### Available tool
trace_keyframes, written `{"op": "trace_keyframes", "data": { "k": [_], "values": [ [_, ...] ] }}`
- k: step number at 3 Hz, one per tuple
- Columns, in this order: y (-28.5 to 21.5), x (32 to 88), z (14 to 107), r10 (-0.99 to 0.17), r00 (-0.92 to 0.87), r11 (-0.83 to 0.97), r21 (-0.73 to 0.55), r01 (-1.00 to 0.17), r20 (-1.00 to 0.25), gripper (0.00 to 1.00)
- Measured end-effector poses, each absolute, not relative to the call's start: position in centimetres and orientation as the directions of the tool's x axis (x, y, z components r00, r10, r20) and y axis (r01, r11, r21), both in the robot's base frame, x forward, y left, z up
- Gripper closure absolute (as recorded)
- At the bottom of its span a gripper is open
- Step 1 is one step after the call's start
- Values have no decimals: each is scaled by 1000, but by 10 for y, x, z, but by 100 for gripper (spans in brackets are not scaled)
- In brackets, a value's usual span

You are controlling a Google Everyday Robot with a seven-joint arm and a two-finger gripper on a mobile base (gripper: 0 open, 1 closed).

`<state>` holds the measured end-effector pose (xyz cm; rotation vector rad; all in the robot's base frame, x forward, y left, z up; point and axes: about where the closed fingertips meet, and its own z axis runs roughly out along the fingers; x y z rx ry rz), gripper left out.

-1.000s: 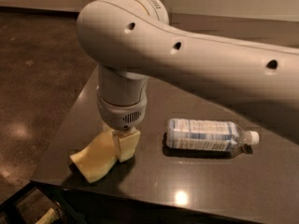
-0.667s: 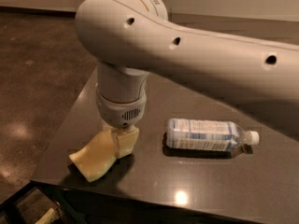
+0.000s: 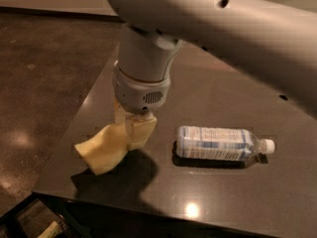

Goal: Pick sponge

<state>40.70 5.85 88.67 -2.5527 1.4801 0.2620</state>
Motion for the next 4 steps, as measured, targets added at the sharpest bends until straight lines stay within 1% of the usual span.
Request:
{"op": "trace_keyframes", "data": {
  "k": [2, 3, 4],
  "values": [
    [43, 413, 942, -819, 468, -467, -88, -880, -333, 100],
    [44, 420, 963, -811, 458, -442, -130, -887, -364, 100],
    [44, 420, 963, -811, 458, -442, -131, -887, -364, 100]
  ]
}}
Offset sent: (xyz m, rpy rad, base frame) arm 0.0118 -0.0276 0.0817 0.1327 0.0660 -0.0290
